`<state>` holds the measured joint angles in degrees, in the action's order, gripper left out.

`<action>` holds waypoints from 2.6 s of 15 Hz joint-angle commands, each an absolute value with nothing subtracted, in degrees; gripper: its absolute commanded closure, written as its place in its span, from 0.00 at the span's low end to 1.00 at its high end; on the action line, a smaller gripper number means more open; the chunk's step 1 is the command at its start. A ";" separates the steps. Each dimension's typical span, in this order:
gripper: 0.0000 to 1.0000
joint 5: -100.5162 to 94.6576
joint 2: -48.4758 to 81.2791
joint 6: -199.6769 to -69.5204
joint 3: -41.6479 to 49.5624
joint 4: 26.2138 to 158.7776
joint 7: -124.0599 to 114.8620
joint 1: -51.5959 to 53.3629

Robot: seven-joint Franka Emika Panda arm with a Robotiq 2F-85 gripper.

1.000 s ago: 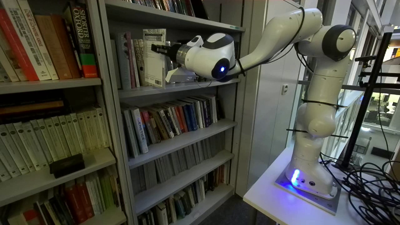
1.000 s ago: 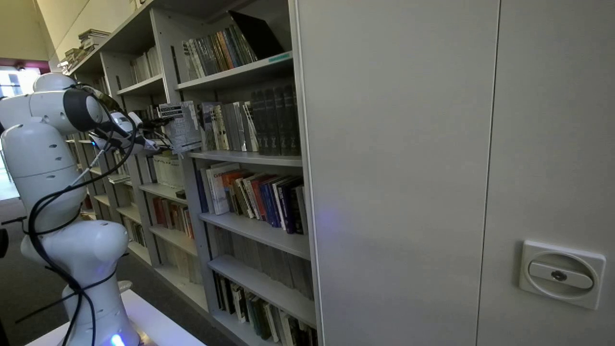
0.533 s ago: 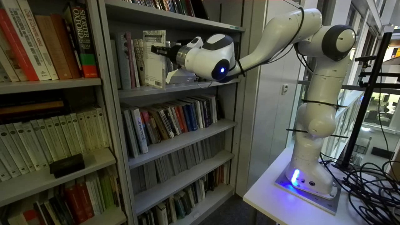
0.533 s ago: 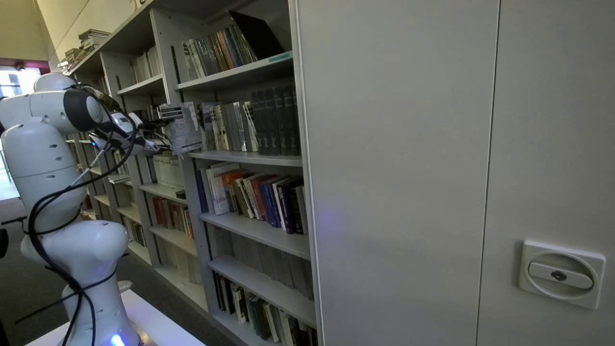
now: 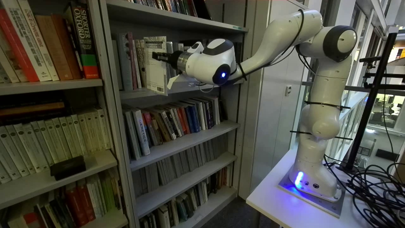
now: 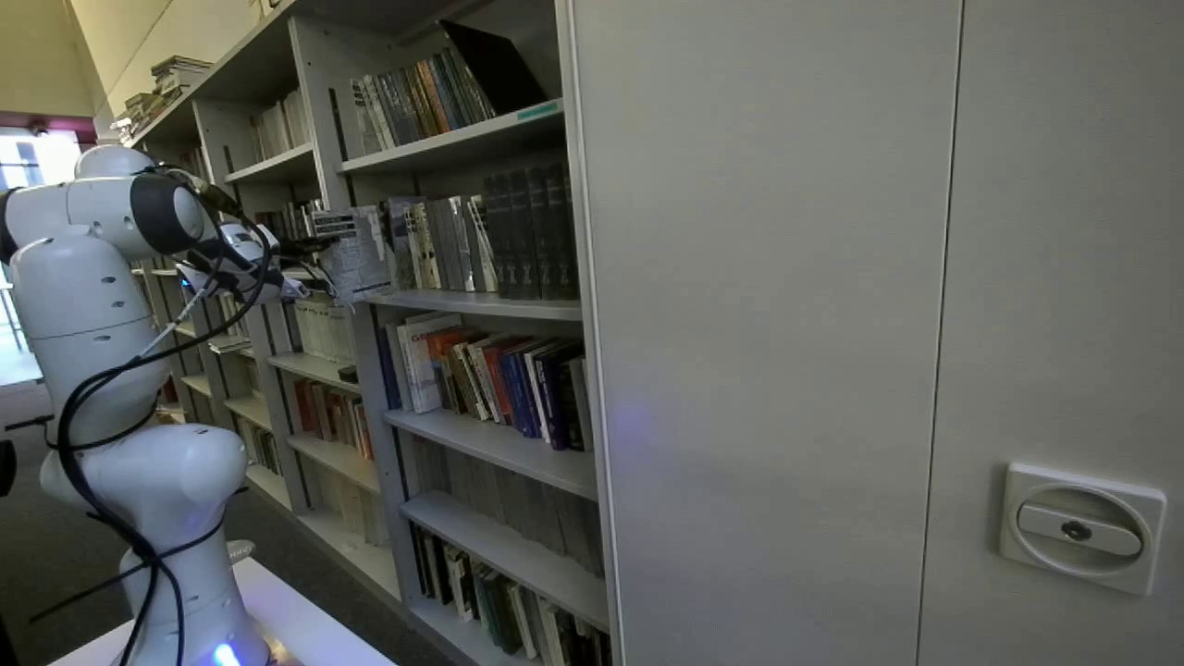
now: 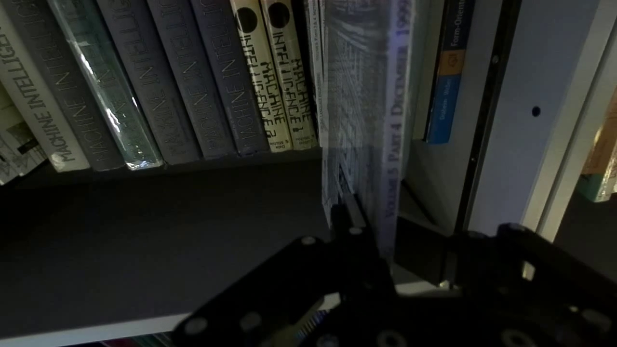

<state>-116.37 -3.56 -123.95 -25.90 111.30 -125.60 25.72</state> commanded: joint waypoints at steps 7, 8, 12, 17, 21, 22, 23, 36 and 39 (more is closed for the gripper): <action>0.98 -117.86 -3.43 -124.69 -24.83 110.03 -125.95 24.97; 0.98 -117.94 -3.30 -124.70 -24.70 109.92 -126.07 24.90; 0.98 -118.58 -2.64 -124.82 -24.20 109.30 -127.12 24.77; 0.98 -119.42 -1.22 -125.26 -24.13 108.14 -127.93 24.89; 0.98 -120.74 -0.30 -125.62 -24.15 107.26 -128.40 24.90; 0.98 -121.01 -0.03 -125.65 -24.16 107.02 -128.42 24.90; 0.98 -121.31 0.21 -125.73 -24.17 106.75 -128.49 24.91; 0.98 -127.75 4.32 -128.85 -24.09 102.03 -129.17 24.75; 0.98 -128.27 4.71 -128.72 -23.88 101.62 -129.01 24.54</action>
